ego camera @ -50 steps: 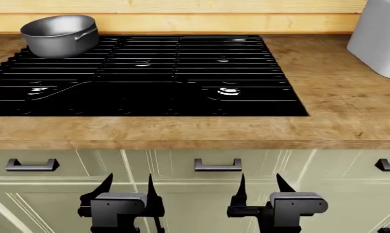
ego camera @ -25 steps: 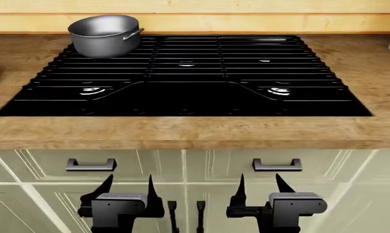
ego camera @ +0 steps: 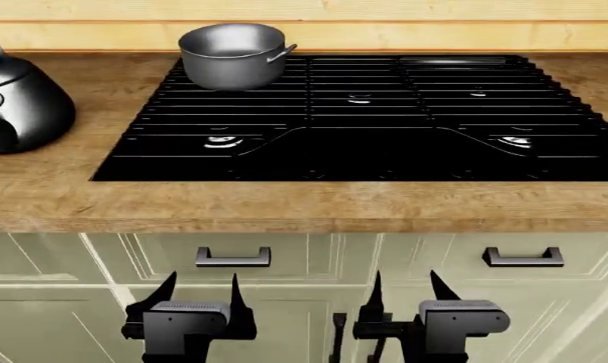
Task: Pick the kettle from the counter and place it on a stove burner. Then turn the burner on.
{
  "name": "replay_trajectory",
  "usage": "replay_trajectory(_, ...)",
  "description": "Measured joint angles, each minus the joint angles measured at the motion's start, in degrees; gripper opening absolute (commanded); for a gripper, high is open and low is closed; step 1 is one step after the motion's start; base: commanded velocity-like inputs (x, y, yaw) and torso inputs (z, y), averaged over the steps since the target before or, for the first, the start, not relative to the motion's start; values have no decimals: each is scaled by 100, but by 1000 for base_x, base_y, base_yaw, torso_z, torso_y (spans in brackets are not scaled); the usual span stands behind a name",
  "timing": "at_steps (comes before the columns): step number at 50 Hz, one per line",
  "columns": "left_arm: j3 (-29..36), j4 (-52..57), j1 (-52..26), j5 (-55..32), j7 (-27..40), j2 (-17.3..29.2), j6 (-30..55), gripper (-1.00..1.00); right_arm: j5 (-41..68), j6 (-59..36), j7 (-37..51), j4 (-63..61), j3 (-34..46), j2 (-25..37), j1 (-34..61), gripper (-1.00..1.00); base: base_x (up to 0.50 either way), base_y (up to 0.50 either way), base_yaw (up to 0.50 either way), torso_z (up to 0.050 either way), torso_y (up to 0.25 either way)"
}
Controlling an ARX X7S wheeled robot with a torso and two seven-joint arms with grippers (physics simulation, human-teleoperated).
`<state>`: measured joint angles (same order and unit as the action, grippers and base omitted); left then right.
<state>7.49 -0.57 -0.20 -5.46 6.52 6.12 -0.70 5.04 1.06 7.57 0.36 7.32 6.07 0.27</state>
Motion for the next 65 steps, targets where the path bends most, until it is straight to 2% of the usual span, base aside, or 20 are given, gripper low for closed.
replay_trajectory(65,302,-51,-50,-255,348,251,-8,100,257,37,309,-19,333,259,33,100,0,484,0,0,0)
